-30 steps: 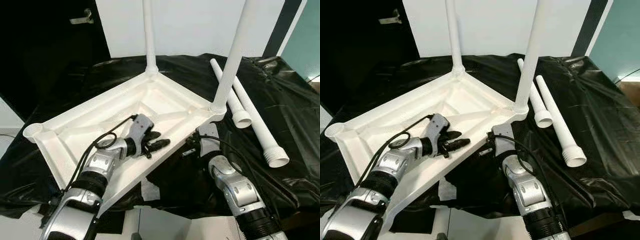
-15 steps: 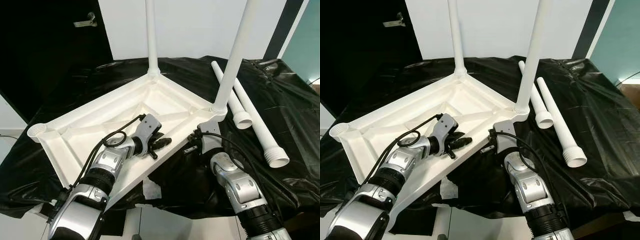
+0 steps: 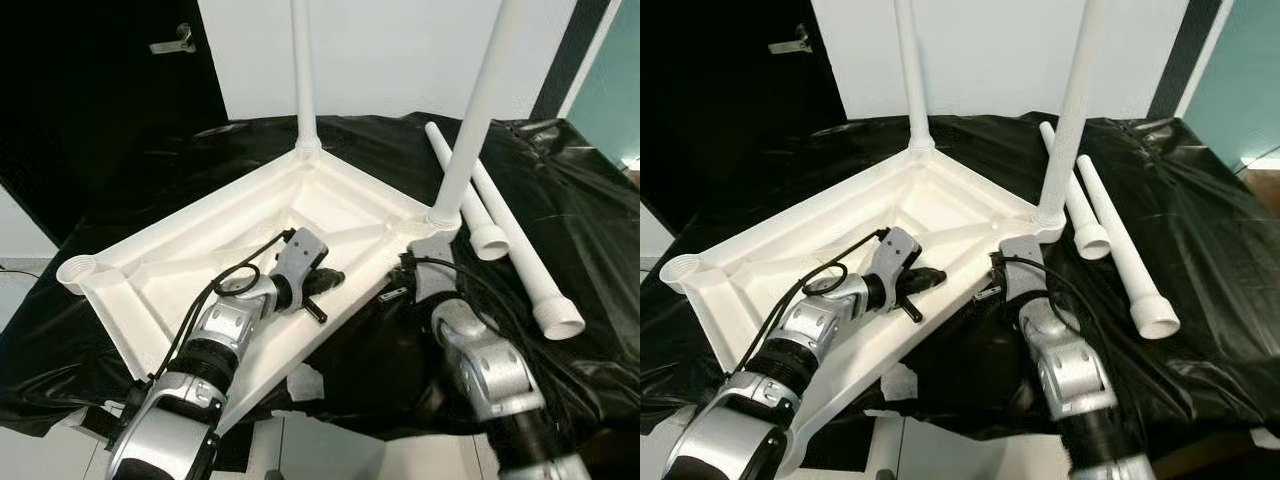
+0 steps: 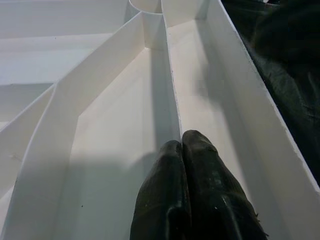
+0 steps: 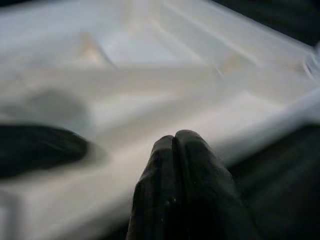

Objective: Building children table

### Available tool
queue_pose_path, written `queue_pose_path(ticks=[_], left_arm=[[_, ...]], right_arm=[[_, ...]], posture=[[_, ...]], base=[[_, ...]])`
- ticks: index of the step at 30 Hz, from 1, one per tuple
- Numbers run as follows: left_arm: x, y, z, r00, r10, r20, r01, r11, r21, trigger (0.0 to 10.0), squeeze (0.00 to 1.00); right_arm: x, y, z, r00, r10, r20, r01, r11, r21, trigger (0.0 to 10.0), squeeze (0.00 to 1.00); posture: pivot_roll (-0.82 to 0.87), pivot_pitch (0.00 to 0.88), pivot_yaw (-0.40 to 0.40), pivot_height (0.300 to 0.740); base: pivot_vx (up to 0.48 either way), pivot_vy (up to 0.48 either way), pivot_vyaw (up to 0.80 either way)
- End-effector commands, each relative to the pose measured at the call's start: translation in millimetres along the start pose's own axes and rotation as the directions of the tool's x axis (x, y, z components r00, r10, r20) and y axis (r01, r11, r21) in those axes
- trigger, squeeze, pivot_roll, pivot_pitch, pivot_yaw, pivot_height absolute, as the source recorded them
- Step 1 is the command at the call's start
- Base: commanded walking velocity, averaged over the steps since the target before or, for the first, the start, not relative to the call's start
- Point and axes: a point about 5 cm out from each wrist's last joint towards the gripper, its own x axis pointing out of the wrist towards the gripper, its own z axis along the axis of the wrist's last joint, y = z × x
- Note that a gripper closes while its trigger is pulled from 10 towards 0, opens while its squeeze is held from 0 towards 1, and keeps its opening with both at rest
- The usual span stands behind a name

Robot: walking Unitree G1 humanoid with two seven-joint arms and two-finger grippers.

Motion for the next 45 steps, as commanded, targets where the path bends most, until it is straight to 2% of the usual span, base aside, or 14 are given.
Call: queue_pose_path(ticks=[1,5,7,10,14,19,25,28,32,35,40,43,45], left_arm=[[13.3,-22.5,-24,0.991,-0.099,-0.092,0.094,0.994,-0.054,10.0,0.0],[17.1,-23.0,-23,0.991,-0.09,-0.095,0.086,0.995,-0.045,10.0,0.0],[19.6,-24.6,-22,0.991,-0.091,-0.093,0.087,0.995,-0.042,10.0,0.0],[20.6,-26.0,-22,0.992,-0.092,-0.091,0.089,0.995,-0.039,10.0,0.0],[19.7,-25.4,-22,0.992,-0.088,-0.09,0.085,0.996,-0.038,10.0,0.0],[17.3,-23.3,-25,0.994,-0.074,-0.086,0.071,0.997,-0.034,10.0,0.0],[18.3,-25.1,-25,0.994,-0.078,-0.082,0.076,0.997,-0.03,10.0,0.0],[17.9,-23.9,-25,0.994,-0.07,-0.083,0.068,0.997,-0.027,10.0,0.0],[17.4,-23.2,-25,0.994,-0.066,-0.084,0.064,0.998,-0.027,10.0,0.0],[15.1,-23.2,-27,0.994,-0.069,-0.087,0.067,0.997,-0.027,10.0,0.0],[13.2,-28.4,-29,0.99,-0.113,-0.086,0.11,0.993,-0.034,10.0,0.0],[13.2,-30.1,-29,0.989,-0.126,-0.084,0.123,0.992,-0.033,10.0,0.0],[14.6,-32.8,-27,0.987,-0.141,-0.075,0.139,0.99,-0.031,10.0,0.0]], right_arm=[[-3.4,1.1,0,1.0,-0.01,-0.006,0.01,1.0,-0.006,10.0,0.0],[-10.5,-9.2,3,0.997,-0.076,-0.001,0.076,0.997,-0.013,10.0,0.0],[-13.2,-19.6,1,0.993,-0.114,-0.019,0.114,0.993,-0.021,10.0,0.0],[-18.8,-25.3,-2,0.989,-0.137,-0.055,0.136,0.99,-0.025,10.0,0.0],[-23.2,-22.8,-3,0.989,-0.132,-0.063,0.131,0.991,-0.023,10.0,0.0],[-24.3,-20.3,-19,0.983,-0.154,-0.101,0.152,0.988,-0.031,10.0,0.0],[-8.6,-34.3,-51,0.962,-0.181,-0.203,0.184,0.983,-0.008,10.0,0.0],[1.1,-43.3,-57,0.958,-0.181,-0.223,0.179,0.983,-0.027,10.0,0.0],[5.5,-48.2,-61,0.957,-0.176,-0.23,0.172,0.984,-0.036,10.0,0.0],[13.7,-63.8,-68,0.956,-0.182,-0.229,0.165,0.982,-0.09,10.0,0.0],[27.2,-71.0,-59,0.974,-0.135,-0.181,0.103,0.979,-0.175,10.0,0.0],[32.2,-71.9,-55,0.979,-0.122,-0.164,0.089,0.977,-0.196,10.0,0.0],[43.2,-74.5,-48,0.985,-0.093,-0.145,0.06,0.975,-0.216,10.0,0.0]], posture=[[-0.09,0.0,0.042,0.74],[-0.1,0.0,0.042,0.74],[-0.11,0.0,0.036,0.74],[-0.11,0.0,0.031,0.74],[-0.11,0.0,0.027,0.74],[-0.1,0.0,0.024,0.74],[-0.09,0.0,0.027,0.74],[-0.07,0.0,0.026,0.74],[-0.06,0.0,0.025,0.74],[-0.05,0.0,0.022,0.74],[-0.04,0.0,0.022,0.74],[-0.04,0.0,0.021,0.74],[-0.04,0.0,0.023,0.74]], base=[[0.0,0.0,0.0],[0.0,0.0,0.0],[0.0,0.0,0.0],[0.0,0.0,0.0],[0.0,0.0,0.0],[0.0,0.0,0.0],[0.0,0.0,0.0],[0.0,0.0,0.0],[0.0,0.0,0.0],[0.0,0.0,0.0],[0.0,0.0,0.0],[0.0,0.0,0.0],[0.0,0.0,0.0]])
